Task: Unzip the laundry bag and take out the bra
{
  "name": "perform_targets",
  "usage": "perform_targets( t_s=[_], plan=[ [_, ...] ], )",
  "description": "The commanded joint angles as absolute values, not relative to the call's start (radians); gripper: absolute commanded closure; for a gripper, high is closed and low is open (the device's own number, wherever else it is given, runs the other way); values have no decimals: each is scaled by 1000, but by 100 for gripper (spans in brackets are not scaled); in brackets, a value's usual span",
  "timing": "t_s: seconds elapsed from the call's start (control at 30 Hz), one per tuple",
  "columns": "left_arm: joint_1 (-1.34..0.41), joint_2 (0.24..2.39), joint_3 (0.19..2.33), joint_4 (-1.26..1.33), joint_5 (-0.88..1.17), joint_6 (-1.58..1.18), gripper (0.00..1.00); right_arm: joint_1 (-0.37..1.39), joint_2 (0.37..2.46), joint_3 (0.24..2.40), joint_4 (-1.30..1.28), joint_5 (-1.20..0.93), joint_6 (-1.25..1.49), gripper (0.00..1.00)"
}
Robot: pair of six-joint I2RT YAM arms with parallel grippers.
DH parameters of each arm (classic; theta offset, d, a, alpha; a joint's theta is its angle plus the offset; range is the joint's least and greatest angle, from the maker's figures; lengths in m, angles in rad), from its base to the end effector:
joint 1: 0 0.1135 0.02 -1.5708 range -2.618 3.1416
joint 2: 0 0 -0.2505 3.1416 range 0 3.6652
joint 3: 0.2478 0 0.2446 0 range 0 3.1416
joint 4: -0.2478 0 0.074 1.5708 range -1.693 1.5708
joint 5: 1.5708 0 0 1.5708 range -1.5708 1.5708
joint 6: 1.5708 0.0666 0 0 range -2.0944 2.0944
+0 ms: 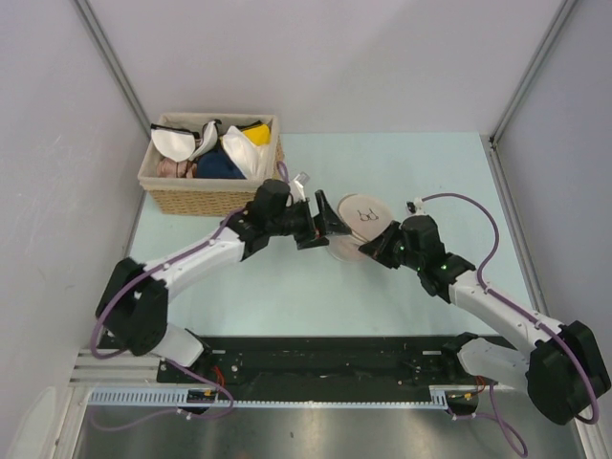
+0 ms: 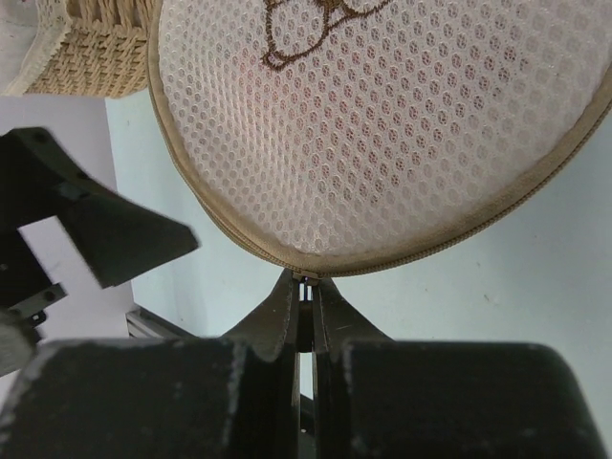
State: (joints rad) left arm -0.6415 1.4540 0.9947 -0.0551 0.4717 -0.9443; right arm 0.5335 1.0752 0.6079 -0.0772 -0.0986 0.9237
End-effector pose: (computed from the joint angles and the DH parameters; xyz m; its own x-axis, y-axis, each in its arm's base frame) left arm 0.2591 -0.2313 0.2453 -0.9197 -0.2138 -0.3293 0.1790 0.5182 -0.8363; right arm 0.2202 0.1377 0.2079 -0.7305 0.4907 -0.4750 0.0070 0.7009 0.7132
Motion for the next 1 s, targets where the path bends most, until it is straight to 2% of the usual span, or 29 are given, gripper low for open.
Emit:
perform_targets(
  t_s=[0.0,0.13,0.2,0.3,0.33,0.43,0.77,0.97],
  plan=[
    [-686,1563,1101,31,466,-1031,0,549,1052,609,-60,-48,925,100],
    [-703,1652,1161,28,431,-1008,0,551,1025,607,-90,-40,914,100],
    [-703,1672,1181,43,442,-1017,7,552,1019,604,-101,-37,910,100],
    [-706,1681,1175,75,436,-1025,35,554,1006,601,-120,-32,902,100],
    [-707,1681,1175,77,436,-1023,61,554,1002,598,-127,-31,900,100],
    [-706,1680,1166,97,459,-1017,100,535,991,600,-140,-34,865,100],
    [-643,1586,1103,42,532,-905,100,204,1083,601,-130,-331,661,100],
    [-603,1566,1189,-106,594,-755,100,78,1227,609,-42,-437,597,100]
  ],
)
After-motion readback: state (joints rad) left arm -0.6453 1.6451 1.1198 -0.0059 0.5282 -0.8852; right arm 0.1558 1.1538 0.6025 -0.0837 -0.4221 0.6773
